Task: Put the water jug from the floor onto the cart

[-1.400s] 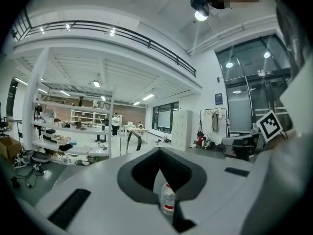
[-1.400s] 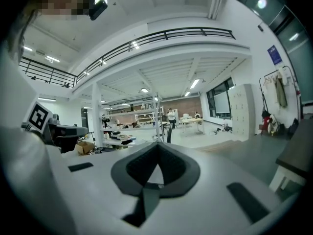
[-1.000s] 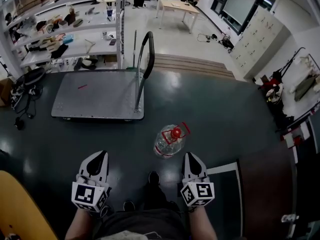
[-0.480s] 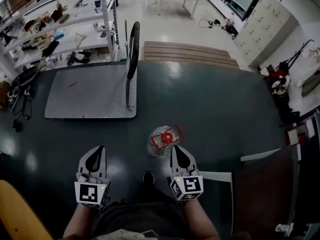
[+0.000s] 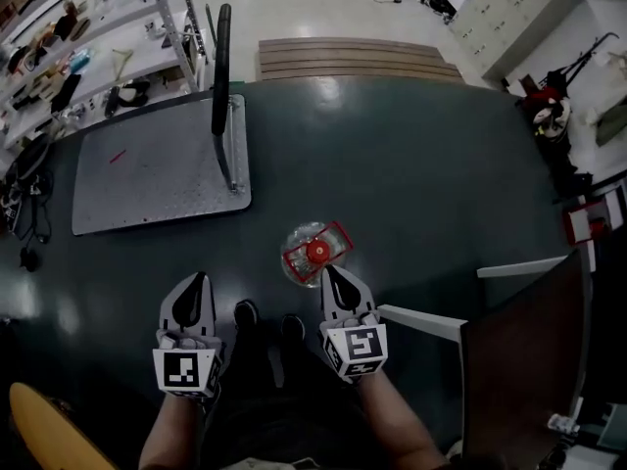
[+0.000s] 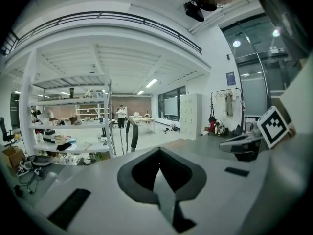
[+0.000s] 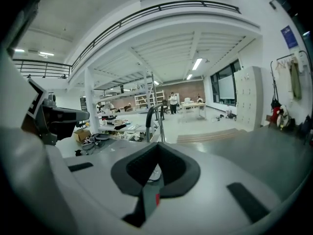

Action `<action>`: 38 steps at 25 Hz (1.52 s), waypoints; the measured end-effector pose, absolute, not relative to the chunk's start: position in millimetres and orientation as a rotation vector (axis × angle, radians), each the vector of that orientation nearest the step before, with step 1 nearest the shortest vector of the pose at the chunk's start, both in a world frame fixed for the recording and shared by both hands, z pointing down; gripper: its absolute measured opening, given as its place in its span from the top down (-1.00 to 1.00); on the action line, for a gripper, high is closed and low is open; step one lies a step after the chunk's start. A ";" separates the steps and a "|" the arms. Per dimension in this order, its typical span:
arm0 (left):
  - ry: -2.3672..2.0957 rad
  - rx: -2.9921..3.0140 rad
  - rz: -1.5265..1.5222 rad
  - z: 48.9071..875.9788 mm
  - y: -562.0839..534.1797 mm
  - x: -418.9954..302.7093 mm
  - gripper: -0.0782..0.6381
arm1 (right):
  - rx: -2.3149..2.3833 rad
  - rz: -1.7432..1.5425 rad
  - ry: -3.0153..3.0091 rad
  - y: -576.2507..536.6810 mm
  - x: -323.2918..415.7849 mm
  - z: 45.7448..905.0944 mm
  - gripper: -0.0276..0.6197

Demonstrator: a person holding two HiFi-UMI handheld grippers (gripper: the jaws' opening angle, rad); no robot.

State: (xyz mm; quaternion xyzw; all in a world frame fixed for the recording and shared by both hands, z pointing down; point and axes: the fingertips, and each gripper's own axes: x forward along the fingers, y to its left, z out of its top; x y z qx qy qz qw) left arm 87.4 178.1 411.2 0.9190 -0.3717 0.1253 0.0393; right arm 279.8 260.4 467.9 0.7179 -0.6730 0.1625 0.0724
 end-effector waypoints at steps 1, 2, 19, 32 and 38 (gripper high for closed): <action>-1.122 2.805 0.380 417.9 174.7 93.0 0.76 | 2.155 0.513 -2.008 259.4 280.1 475.5 0.95; -1.102 2.796 0.383 426.5 170.7 97.3 0.76 | 2.151 0.535 -1.992 257.6 279.0 484.1 0.95; -0.738 2.741 0.592 573.9 141.7 147.7 0.76 | 1.908 0.904 -1.822 231.4 240.4 652.6 0.87; -0.604 2.686 0.761 669.5 130.2 161.2 0.76 | 1.624 1.003 -1.716 214.1 234.5 772.5 0.51; -0.614 2.650 0.788 692.4 123.9 163.4 0.76 | 1.463 1.060 -1.689 216.7 231.1 806.1 0.47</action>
